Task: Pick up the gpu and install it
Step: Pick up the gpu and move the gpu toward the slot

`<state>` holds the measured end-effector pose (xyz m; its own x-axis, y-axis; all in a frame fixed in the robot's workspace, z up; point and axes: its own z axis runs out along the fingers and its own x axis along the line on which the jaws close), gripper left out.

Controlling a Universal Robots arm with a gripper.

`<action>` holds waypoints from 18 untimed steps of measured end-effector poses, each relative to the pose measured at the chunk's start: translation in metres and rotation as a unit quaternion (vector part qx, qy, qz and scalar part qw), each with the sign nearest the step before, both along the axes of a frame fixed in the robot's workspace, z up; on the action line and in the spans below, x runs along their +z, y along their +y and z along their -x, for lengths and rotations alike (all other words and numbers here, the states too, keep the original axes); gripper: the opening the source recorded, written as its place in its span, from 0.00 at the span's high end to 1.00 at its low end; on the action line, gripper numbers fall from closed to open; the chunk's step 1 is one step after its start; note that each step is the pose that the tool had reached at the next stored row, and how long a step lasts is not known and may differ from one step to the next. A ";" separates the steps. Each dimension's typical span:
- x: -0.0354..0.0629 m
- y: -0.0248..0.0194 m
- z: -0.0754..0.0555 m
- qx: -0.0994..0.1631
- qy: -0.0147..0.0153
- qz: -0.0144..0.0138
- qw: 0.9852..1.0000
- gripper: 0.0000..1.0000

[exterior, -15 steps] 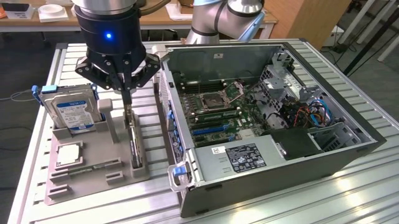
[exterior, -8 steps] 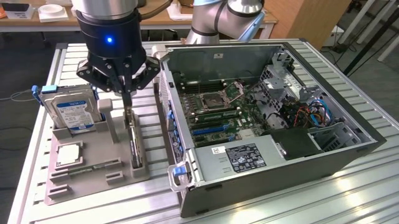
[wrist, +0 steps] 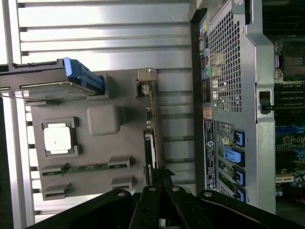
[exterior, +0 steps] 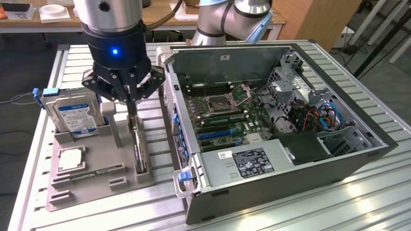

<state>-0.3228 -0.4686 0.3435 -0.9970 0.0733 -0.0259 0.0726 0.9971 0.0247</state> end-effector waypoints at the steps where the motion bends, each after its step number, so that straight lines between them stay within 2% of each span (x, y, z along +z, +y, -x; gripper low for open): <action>1: -0.0037 0.0001 0.000 0.000 0.000 0.000 1.000 0.90; 4: -0.0127 0.0002 0.000 0.000 0.000 0.000 1.000 0.90; 18: -0.0382 0.0010 0.000 0.000 0.000 0.000 1.000 0.90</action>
<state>-0.3227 -0.4676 0.3053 -0.9970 0.0734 -0.0260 0.0727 0.9970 0.0247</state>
